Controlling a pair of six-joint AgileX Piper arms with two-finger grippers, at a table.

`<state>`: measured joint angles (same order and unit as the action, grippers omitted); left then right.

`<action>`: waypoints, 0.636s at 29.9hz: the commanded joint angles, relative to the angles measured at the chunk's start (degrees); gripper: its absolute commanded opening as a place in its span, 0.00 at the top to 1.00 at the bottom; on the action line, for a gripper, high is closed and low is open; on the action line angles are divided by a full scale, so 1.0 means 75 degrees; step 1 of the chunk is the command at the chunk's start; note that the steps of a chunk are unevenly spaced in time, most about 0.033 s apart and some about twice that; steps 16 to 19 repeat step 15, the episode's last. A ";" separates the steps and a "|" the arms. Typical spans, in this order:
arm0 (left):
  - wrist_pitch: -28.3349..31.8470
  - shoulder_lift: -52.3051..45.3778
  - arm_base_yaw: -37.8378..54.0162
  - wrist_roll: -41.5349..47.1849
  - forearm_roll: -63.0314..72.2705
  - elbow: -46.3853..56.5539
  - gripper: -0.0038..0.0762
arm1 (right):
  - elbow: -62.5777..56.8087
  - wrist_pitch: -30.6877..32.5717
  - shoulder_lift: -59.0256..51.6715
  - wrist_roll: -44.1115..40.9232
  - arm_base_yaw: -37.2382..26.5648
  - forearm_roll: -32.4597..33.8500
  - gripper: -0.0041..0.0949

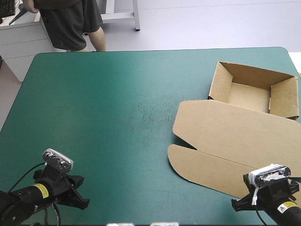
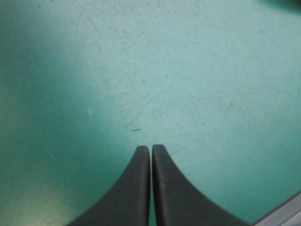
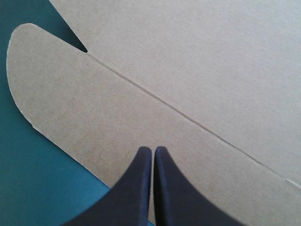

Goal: Fold the box

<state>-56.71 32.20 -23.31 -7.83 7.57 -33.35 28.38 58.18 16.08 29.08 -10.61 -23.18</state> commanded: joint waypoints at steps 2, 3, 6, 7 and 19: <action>0.0363 0.0009 -0.0011 0.0007 0.0130 -0.0175 0.96 | 0.0175 -0.0344 0.0025 0.0039 -0.0009 -0.0248 0.96; 0.0363 0.0009 -0.0011 0.0007 0.0146 -0.0175 0.96 | 0.0175 -0.0344 0.0025 0.0039 -0.0009 -0.0248 0.96; 0.0348 0.0009 -0.0011 0.0007 0.0146 -0.0078 0.96 | 0.0175 -0.0344 0.0025 0.0039 -0.0009 -0.0248 0.96; 0.0348 0.0009 -0.0011 0.0007 0.0160 0.0021 0.96 | 0.0175 -0.0344 0.0025 0.0039 -0.0009 -0.0248 0.96; 0.0363 0.0009 -0.0027 -0.0001 0.0595 0.0430 0.96 | 0.0175 -0.0367 0.0025 0.0039 -0.0009 -0.0297 0.96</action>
